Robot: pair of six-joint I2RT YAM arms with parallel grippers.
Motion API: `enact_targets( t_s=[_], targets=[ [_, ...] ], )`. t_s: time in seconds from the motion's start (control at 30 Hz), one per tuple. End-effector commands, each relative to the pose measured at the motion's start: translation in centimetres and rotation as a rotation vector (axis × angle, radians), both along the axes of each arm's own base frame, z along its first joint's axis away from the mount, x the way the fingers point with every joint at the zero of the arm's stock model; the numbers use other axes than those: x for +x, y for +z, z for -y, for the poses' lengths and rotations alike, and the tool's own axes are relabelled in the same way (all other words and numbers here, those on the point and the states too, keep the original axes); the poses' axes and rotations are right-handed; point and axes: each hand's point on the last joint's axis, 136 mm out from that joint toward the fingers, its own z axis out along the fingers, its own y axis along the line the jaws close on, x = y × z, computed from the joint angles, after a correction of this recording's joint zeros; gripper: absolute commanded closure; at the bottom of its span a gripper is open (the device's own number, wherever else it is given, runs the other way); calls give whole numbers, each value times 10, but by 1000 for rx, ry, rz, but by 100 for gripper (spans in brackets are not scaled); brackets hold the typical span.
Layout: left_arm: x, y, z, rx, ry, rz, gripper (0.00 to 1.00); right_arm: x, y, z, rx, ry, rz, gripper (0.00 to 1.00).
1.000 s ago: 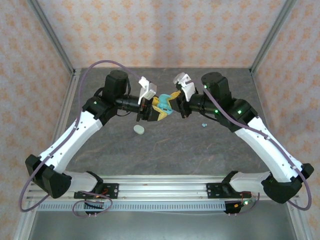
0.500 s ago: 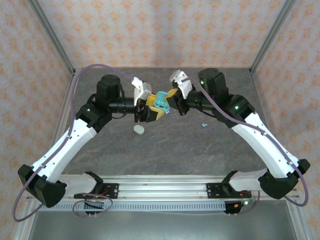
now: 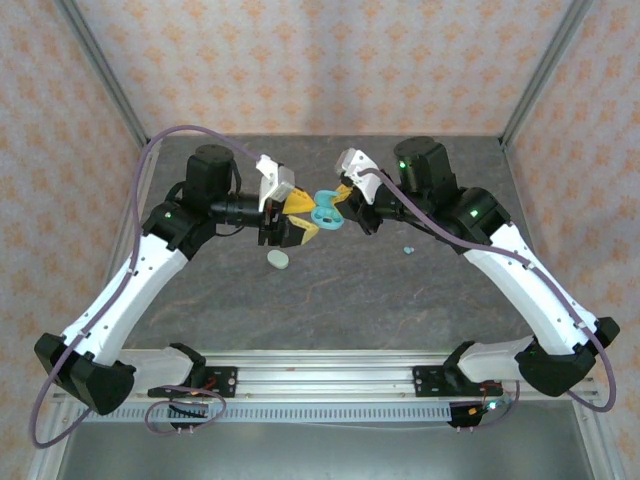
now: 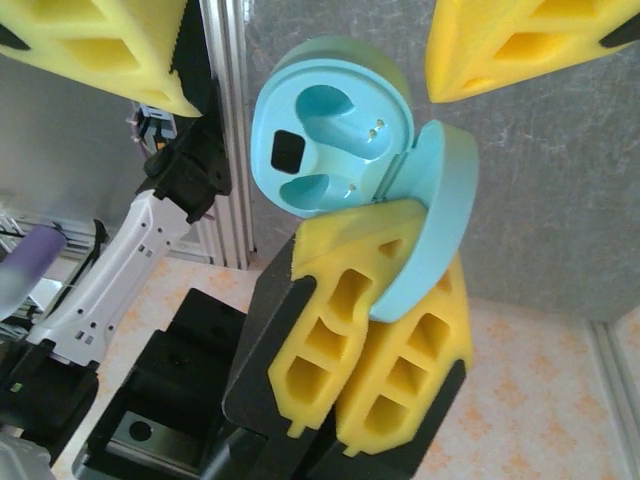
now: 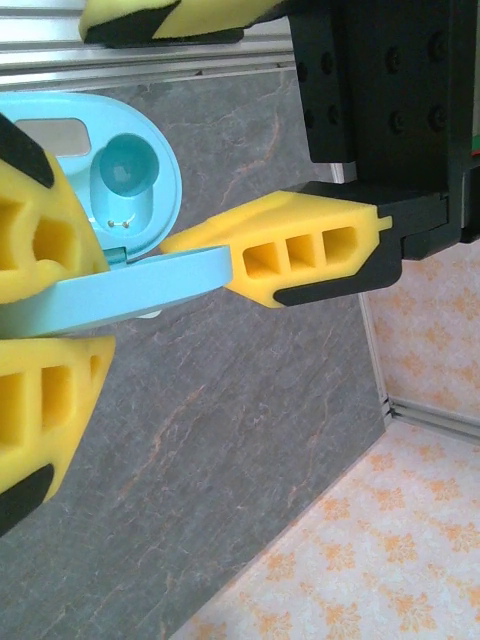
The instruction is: Insert wireless bluetooth earbuds into charging case
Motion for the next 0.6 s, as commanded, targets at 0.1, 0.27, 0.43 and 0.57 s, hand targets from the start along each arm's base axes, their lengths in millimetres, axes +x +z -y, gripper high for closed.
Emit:
enact_targets(
  t_s=[0.1, 0.27, 0.43, 0.57],
  targets=[
    [-11, 14, 2, -29, -53, 63, 41, -13, 23, -4, 55, 63, 42, 93],
    [-11, 12, 8, -24, -51, 72, 40, -14, 21, -6, 68, 70, 20, 93],
    [-7, 9, 11, -29, -40, 72, 40, -14, 20, -6, 75, 67, 11, 93],
    [-5, 9, 13, -31, -42, 77, 41, -14, 19, -7, 76, 69, 3, 92]
  ],
)
